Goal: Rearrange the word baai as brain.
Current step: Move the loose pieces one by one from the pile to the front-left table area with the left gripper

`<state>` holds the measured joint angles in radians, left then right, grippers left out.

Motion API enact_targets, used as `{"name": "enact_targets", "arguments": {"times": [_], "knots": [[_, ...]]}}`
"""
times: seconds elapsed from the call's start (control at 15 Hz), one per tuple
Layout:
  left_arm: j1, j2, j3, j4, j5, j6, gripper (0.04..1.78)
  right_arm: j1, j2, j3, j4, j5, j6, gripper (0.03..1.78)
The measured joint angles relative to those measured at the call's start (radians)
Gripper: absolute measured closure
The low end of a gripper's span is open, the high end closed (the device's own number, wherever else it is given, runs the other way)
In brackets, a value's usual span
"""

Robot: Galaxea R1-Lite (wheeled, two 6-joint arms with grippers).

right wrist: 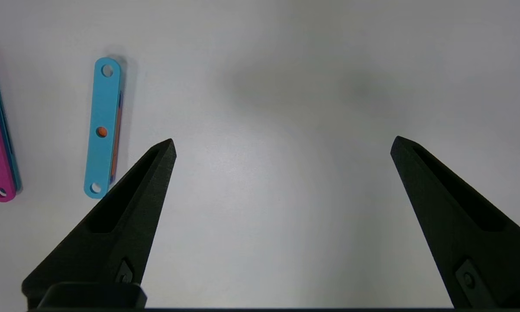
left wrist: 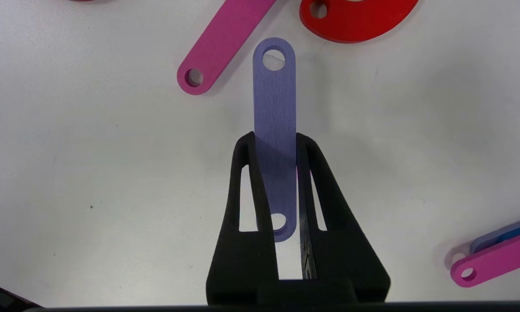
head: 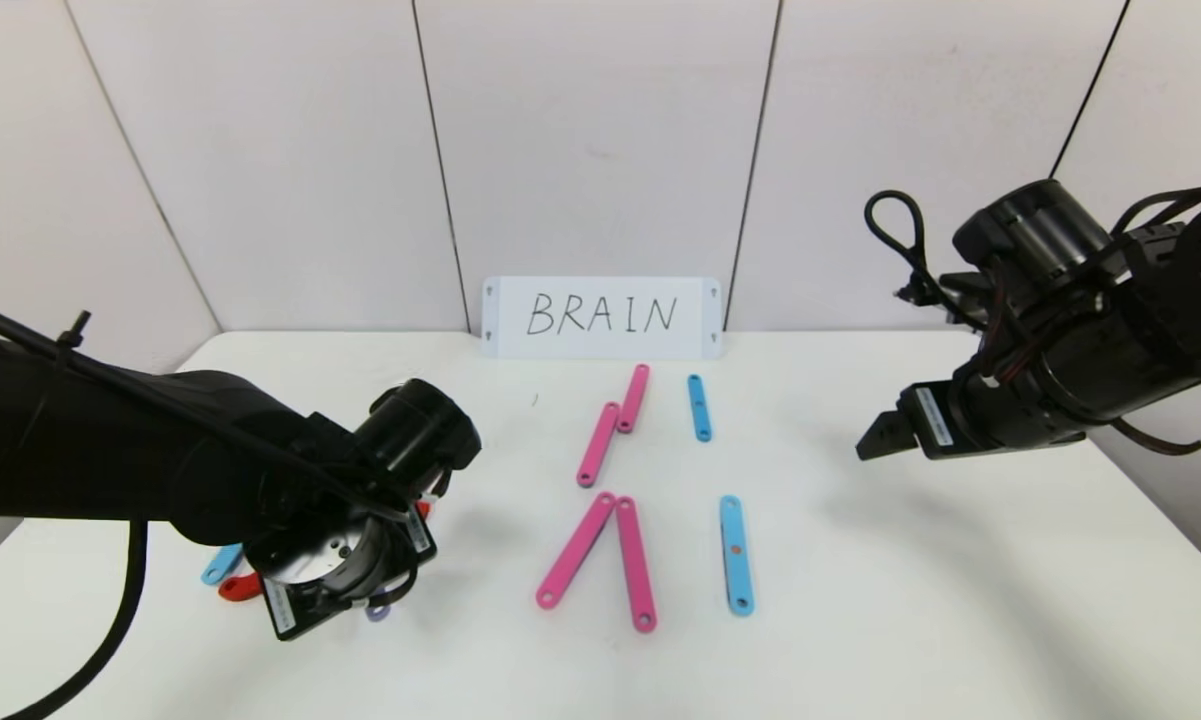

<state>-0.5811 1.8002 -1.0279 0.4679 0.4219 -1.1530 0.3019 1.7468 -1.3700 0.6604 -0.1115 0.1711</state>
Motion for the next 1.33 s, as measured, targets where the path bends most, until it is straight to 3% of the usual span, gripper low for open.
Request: {"name": "enact_targets", "arguments": {"times": [1.33], "knots": [[0.017,0.097,-0.011,-0.057,0.004,-0.012,1.63,0.000,-0.006,0.000,0.001,0.004,0.000,0.07]]}}
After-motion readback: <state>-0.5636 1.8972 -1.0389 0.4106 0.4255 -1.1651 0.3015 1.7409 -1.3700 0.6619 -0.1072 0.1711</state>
